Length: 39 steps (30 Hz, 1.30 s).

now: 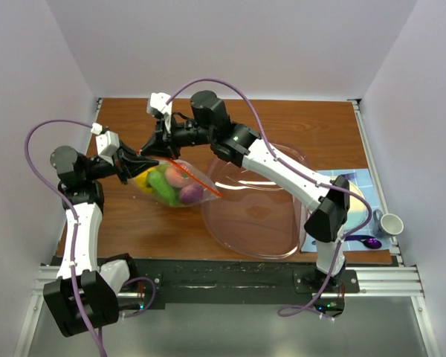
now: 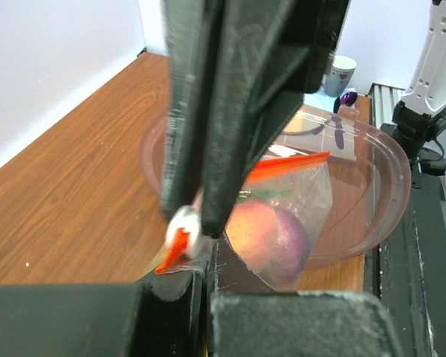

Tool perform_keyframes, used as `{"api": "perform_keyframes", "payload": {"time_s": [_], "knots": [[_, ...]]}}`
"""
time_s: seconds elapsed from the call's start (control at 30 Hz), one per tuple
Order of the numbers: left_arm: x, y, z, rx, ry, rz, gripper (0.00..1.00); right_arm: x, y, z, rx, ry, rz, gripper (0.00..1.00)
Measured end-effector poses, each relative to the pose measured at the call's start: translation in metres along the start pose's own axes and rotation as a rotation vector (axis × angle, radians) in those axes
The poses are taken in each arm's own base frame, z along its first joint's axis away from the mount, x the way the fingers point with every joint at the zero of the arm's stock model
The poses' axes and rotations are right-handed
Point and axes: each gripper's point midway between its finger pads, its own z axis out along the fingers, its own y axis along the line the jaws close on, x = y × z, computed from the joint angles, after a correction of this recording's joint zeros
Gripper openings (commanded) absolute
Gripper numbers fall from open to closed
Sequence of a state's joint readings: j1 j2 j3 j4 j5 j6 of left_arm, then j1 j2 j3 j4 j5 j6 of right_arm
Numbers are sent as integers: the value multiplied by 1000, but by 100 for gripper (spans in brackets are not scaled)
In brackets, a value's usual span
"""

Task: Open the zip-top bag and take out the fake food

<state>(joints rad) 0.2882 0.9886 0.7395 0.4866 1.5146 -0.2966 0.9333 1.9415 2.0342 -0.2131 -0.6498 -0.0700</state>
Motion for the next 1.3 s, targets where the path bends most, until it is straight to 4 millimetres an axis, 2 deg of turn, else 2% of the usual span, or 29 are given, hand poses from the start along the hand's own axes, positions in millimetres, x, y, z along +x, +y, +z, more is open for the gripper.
{"api": "perform_keyframes", "payload": {"time_s": [0.2, 0.5, 0.73, 0.9, 1.17, 1.27, 1.3], "knots": [[2, -1, 0, 2, 3, -26, 0, 17, 4, -22, 51, 41, -2, 0], [-9, 0, 1, 9, 3, 2, 0, 31, 1, -53, 137, 68, -19, 0], [-20, 16, 1, 24, 7, -1, 0, 78, 7, -97, 247, 130, 5, 0], [-25, 37, -3, 3, 7, -13, 0, 97, 18, -120, 286, 150, 19, 0], [-22, 60, -19, -61, 6, -3, 0, 134, 24, -126, 301, 192, 70, 0], [-20, 61, -24, -66, 8, -25, 0, 137, 21, -125, 311, 179, 65, 0], [-20, 62, -25, -68, 9, -26, 0, 137, 20, -124, 314, 175, 62, 3]]}}
